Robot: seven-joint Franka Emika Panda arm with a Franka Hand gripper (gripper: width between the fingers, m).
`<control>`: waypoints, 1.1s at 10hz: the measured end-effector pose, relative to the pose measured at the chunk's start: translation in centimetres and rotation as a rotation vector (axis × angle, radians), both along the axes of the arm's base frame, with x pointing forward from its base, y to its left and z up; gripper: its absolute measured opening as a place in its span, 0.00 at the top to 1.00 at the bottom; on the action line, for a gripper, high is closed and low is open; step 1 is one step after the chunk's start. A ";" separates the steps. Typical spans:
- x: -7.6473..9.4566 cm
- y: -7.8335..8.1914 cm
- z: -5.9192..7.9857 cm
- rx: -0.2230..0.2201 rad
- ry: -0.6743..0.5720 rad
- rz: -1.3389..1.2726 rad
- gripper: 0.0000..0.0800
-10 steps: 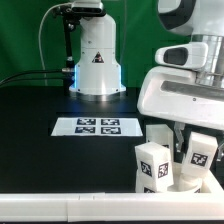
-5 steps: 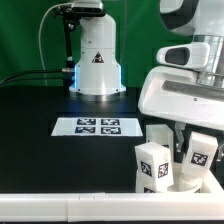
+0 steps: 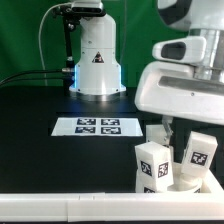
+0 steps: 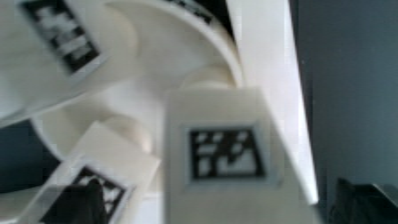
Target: Assemble stool
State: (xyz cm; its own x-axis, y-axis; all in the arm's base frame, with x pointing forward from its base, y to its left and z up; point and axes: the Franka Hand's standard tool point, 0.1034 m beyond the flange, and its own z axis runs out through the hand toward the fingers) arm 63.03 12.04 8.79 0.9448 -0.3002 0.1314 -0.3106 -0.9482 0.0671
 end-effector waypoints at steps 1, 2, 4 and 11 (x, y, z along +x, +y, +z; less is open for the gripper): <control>0.5 0.1 0.7 0.013 -0.005 -0.010 0.20; 0.5 0.1 1.1 0.043 0.018 -0.034 0.19; 0.1 0.5 1.4 0.083 0.119 -0.088 0.19; -0.3 0.6 -0.5 0.072 0.140 -0.187 0.33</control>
Offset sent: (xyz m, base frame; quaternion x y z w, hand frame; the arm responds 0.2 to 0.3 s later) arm -0.0035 0.0378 0.0046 0.0682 -0.2094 0.0833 0.9719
